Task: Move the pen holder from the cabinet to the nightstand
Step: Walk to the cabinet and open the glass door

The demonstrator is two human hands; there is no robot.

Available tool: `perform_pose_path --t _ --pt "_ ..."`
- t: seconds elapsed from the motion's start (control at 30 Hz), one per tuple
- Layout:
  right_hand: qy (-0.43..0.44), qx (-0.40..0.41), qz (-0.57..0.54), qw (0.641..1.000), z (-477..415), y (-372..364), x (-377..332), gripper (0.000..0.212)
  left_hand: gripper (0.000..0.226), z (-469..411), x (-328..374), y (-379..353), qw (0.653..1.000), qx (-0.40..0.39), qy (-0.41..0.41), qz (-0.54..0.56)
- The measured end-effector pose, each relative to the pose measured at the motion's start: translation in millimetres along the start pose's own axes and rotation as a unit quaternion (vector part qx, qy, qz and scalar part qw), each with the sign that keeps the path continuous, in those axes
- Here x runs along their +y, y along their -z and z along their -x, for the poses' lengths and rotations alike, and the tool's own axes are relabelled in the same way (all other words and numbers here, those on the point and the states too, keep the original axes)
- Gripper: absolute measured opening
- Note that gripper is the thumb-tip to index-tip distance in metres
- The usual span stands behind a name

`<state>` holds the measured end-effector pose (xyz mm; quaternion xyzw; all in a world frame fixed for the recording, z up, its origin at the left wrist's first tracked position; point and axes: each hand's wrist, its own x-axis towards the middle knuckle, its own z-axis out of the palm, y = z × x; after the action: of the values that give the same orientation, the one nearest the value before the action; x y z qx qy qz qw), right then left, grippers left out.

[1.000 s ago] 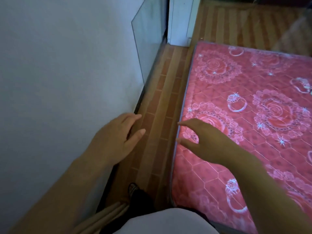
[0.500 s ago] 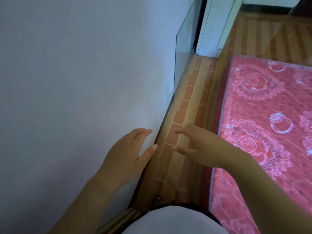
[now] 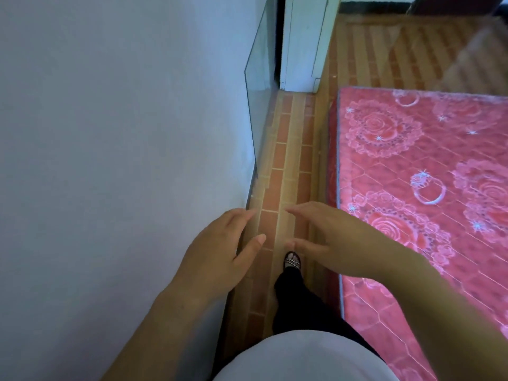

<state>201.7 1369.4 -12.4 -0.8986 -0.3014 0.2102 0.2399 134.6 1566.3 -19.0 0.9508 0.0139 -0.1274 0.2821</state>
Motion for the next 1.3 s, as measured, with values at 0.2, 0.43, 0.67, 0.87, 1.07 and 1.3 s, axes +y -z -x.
perform_pose_path --t 0.2,0.43,0.67,0.87,1.07,1.3 --pt "-0.054 0.064 -0.031 0.996 -51 54 66 0.061 0.068 -125 30 13 0.998 -0.036 -0.053 -0.017" --pt "-0.119 0.102 -0.008 0.988 -120 154 163 0.063 0.056 -286 85 32 0.992 -0.056 -0.107 -0.041" --pt "-0.119 0.091 -0.002 0.989 -210 225 224 0.062 0.059 -411 109 53 0.99 -0.081 -0.115 0.004" --pt "-0.1 0.067 -0.002 0.993 -310 261 266 0.063 0.069 -526 97 84 0.992 -0.071 -0.106 0.011" --pt "-0.116 0.113 -0.012 0.987 -410 337 299 0.059 0.056 -654 98 137 0.988 -0.061 -0.139 -0.009" --pt "-0.147 0.146 -0.051 0.977 -496 385 348 0.059 0.053 -774 97 167 0.985 -0.075 -0.155 -0.013"
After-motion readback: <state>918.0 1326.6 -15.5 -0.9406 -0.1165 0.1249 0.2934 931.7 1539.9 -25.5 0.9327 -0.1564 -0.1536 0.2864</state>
